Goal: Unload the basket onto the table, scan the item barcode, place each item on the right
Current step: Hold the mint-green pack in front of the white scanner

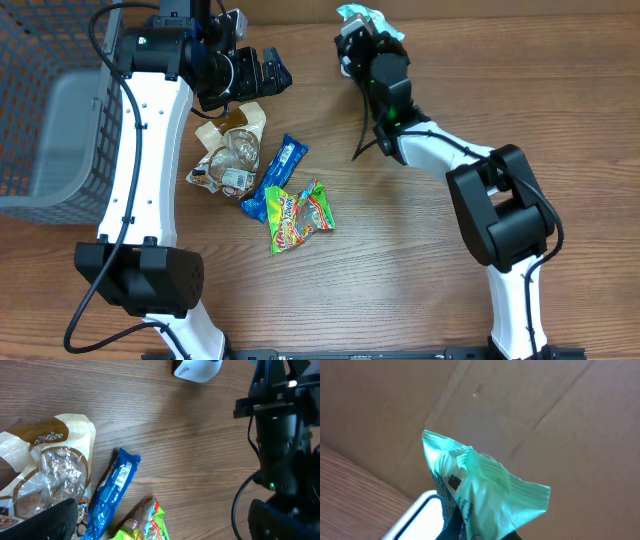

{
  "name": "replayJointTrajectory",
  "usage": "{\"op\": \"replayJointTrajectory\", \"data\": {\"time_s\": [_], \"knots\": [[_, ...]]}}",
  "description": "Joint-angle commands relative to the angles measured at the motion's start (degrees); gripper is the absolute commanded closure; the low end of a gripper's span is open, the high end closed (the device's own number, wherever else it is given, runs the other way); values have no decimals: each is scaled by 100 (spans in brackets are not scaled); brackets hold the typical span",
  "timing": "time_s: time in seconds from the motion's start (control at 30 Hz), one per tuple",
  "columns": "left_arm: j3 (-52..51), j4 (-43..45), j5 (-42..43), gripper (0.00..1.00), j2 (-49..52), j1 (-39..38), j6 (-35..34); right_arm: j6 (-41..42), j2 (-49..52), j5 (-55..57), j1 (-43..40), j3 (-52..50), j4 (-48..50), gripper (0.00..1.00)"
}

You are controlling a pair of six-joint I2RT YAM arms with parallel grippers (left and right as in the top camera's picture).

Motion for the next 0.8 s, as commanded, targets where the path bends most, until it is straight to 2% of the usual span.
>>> {"op": "replayJointTrajectory", "data": {"time_s": [0.0, 0.23, 0.5, 0.77], "knots": [[59, -2, -42, 0, -85, 31, 90, -160, 76, -444, -162, 85, 264, 96], [59, -2, -42, 0, -85, 31, 90, -125, 94, -691, -221, 85, 527, 96], [59, -2, -42, 0, -85, 31, 90, 514, 98, -1023, -214, 85, 481, 96], [59, -2, -42, 0, -85, 31, 90, 507, 214, -1294, -238, 85, 339, 96]]}}
